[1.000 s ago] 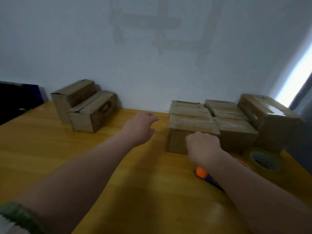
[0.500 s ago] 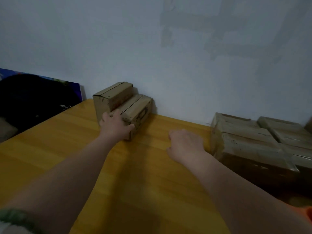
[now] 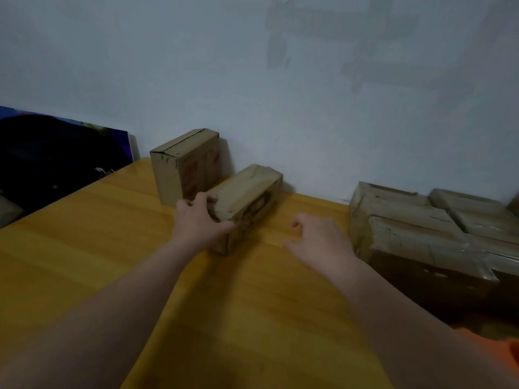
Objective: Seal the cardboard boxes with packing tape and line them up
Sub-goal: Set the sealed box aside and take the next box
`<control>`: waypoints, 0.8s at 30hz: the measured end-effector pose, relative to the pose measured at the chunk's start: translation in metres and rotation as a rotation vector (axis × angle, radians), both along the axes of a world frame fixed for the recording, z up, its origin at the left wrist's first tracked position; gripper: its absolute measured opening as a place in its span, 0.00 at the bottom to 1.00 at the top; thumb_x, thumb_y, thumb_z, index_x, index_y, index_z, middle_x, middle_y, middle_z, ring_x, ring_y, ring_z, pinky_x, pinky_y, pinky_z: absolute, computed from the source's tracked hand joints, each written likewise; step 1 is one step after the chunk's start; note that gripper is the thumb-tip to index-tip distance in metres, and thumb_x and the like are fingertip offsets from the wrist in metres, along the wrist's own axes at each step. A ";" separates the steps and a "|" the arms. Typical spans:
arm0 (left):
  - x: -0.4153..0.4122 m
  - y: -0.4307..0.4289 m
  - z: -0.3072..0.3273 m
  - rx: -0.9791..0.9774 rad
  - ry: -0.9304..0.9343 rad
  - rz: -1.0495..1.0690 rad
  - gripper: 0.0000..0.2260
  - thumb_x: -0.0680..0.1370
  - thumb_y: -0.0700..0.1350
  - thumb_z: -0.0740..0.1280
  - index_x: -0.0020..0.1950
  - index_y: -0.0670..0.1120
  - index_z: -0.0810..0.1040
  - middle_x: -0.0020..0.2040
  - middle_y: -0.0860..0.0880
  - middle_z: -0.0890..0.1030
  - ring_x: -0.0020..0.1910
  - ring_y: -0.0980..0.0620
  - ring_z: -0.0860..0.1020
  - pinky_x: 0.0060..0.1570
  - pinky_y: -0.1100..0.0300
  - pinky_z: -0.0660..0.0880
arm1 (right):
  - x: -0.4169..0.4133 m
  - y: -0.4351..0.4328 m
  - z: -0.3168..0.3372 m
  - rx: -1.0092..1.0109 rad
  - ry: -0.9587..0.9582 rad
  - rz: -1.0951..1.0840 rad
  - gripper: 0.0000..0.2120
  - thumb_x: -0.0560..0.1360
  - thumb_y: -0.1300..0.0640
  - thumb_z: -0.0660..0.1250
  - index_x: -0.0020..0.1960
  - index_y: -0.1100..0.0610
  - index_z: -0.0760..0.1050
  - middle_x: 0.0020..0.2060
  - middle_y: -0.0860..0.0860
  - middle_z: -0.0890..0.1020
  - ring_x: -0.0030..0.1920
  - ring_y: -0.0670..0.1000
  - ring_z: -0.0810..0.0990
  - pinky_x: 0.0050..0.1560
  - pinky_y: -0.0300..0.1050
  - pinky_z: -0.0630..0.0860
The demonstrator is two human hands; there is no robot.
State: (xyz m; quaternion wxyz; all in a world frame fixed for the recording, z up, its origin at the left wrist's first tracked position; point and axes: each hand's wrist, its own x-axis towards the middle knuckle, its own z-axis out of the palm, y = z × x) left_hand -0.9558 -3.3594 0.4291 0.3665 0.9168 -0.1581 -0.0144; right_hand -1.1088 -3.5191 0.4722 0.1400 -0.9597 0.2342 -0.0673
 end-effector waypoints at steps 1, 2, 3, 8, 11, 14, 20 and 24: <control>-0.012 0.005 0.002 0.001 0.017 -0.050 0.31 0.67 0.55 0.74 0.67 0.53 0.65 0.56 0.47 0.60 0.58 0.42 0.66 0.60 0.49 0.71 | -0.011 -0.001 0.001 0.026 -0.032 -0.011 0.20 0.76 0.46 0.65 0.67 0.46 0.69 0.57 0.46 0.77 0.51 0.48 0.75 0.44 0.42 0.72; -0.023 0.010 0.004 0.004 0.042 -0.097 0.31 0.68 0.53 0.74 0.67 0.53 0.65 0.56 0.47 0.60 0.58 0.43 0.66 0.59 0.51 0.71 | -0.022 -0.002 0.001 0.051 -0.068 -0.020 0.20 0.76 0.47 0.66 0.67 0.46 0.69 0.56 0.45 0.77 0.48 0.46 0.74 0.43 0.41 0.71; -0.035 0.015 0.006 0.010 0.071 -0.139 0.32 0.68 0.51 0.74 0.68 0.54 0.65 0.56 0.47 0.60 0.56 0.45 0.65 0.56 0.53 0.71 | -0.033 -0.002 0.001 0.071 -0.105 -0.028 0.21 0.76 0.47 0.66 0.68 0.46 0.69 0.55 0.45 0.77 0.46 0.45 0.73 0.42 0.39 0.70; -0.085 0.047 0.017 0.069 0.207 -0.332 0.36 0.67 0.44 0.72 0.72 0.57 0.62 0.61 0.50 0.60 0.58 0.48 0.64 0.44 0.61 0.68 | -0.089 0.004 -0.010 0.109 -0.251 -0.053 0.20 0.77 0.49 0.65 0.69 0.48 0.69 0.63 0.46 0.73 0.57 0.46 0.73 0.50 0.37 0.69; -0.111 0.066 0.023 0.102 0.272 -0.444 0.35 0.68 0.42 0.68 0.72 0.60 0.61 0.62 0.54 0.60 0.62 0.47 0.63 0.45 0.60 0.68 | -0.119 0.009 -0.019 0.090 -0.288 -0.079 0.19 0.78 0.49 0.63 0.68 0.49 0.70 0.68 0.48 0.71 0.67 0.51 0.68 0.63 0.45 0.67; -0.131 0.079 0.029 0.102 0.340 -0.578 0.40 0.60 0.42 0.63 0.70 0.65 0.63 0.63 0.59 0.61 0.64 0.52 0.60 0.47 0.61 0.68 | -0.144 0.012 -0.025 0.103 -0.274 -0.135 0.18 0.79 0.49 0.62 0.69 0.48 0.71 0.71 0.51 0.67 0.72 0.54 0.62 0.70 0.51 0.59; -0.157 0.077 0.038 0.197 0.416 -0.700 0.42 0.60 0.41 0.63 0.68 0.73 0.60 0.76 0.61 0.45 0.76 0.51 0.47 0.62 0.51 0.63 | -0.186 0.014 -0.039 0.124 -0.305 -0.235 0.13 0.75 0.48 0.67 0.59 0.46 0.77 0.62 0.49 0.75 0.64 0.53 0.71 0.61 0.49 0.69; -0.175 0.056 0.037 0.647 0.157 -0.735 0.42 0.71 0.58 0.70 0.72 0.71 0.42 0.77 0.51 0.33 0.75 0.44 0.34 0.71 0.39 0.50 | -0.207 0.012 -0.042 0.128 -0.379 -0.269 0.07 0.75 0.50 0.68 0.53 0.47 0.78 0.54 0.47 0.76 0.57 0.52 0.73 0.50 0.43 0.70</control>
